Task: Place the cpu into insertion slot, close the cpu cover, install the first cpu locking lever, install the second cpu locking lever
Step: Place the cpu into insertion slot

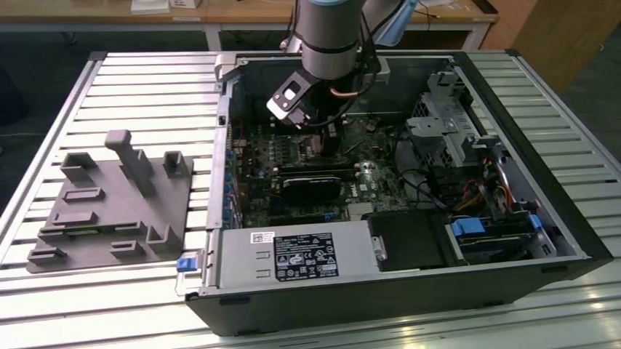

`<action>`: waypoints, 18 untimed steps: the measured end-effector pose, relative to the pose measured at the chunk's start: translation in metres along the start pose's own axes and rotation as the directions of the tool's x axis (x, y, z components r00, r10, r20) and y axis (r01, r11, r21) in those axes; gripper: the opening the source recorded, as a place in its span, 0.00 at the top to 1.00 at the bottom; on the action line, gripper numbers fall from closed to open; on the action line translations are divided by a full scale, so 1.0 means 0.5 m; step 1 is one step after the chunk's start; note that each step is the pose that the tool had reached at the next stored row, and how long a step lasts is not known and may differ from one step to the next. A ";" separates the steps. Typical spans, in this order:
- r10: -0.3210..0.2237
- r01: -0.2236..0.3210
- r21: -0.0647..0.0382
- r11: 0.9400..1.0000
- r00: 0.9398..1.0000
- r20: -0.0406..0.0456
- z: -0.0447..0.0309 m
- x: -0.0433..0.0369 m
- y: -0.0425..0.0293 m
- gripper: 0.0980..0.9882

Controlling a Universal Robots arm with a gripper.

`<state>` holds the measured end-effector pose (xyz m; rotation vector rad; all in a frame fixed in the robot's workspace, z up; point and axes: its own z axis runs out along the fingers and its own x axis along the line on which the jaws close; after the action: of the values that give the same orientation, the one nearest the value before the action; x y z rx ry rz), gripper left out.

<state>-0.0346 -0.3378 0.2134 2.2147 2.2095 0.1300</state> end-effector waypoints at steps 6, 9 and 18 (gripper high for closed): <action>-0.001 0.001 0.000 1.000 1.000 0.009 0.012 0.011 -0.008 0.51; -0.001 0.001 0.000 1.000 1.000 0.015 0.020 0.018 -0.009 0.51; -0.001 0.001 0.000 1.000 1.000 0.029 0.036 0.026 -0.013 0.51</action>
<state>-0.0397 -0.3238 0.1956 2.2015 2.1954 0.0975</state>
